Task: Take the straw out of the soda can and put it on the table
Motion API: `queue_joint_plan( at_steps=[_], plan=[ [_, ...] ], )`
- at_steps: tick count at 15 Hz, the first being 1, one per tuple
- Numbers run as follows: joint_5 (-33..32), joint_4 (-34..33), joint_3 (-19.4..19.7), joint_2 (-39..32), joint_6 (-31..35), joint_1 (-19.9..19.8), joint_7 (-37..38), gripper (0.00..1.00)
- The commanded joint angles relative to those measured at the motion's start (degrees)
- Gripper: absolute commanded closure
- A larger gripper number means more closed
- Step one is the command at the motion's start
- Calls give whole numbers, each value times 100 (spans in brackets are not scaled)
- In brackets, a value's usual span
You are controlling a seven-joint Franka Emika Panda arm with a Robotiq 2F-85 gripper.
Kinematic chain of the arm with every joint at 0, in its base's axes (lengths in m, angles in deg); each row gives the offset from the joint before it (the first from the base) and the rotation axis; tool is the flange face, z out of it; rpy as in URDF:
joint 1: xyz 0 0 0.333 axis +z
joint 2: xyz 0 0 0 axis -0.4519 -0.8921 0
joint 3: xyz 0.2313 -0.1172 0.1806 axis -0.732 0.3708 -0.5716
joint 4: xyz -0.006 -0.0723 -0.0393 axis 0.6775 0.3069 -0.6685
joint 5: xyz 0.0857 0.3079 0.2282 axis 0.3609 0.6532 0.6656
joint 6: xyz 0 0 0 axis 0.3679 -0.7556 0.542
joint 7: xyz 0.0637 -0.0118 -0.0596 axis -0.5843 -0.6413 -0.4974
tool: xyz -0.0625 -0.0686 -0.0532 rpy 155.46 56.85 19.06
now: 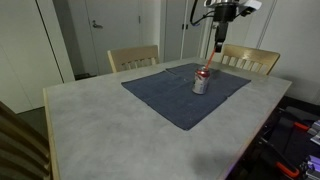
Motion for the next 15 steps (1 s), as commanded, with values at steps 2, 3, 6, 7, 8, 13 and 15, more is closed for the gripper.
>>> queue_joint_plan(
  at_steps=[2, 3, 6, 7, 8, 13, 15],
  plan=[
    [-64, -137, -82, -34, -158, -27, 35, 0],
    [-68, -241, -87, -81, -247, -24, -3, 0],
    [9, -554, -104, -169, -492, -18, -148, 0],
    [87, -654, -108, -196, -593, -14, -218, 0],
    [150, -740, -113, -225, -664, -12, -301, 0],
    [251, -1201, -167, -523, -1192, -16, -360, 0],
    [386, -1257, -204, -640, -1364, -34, -365, 0]
  ],
)
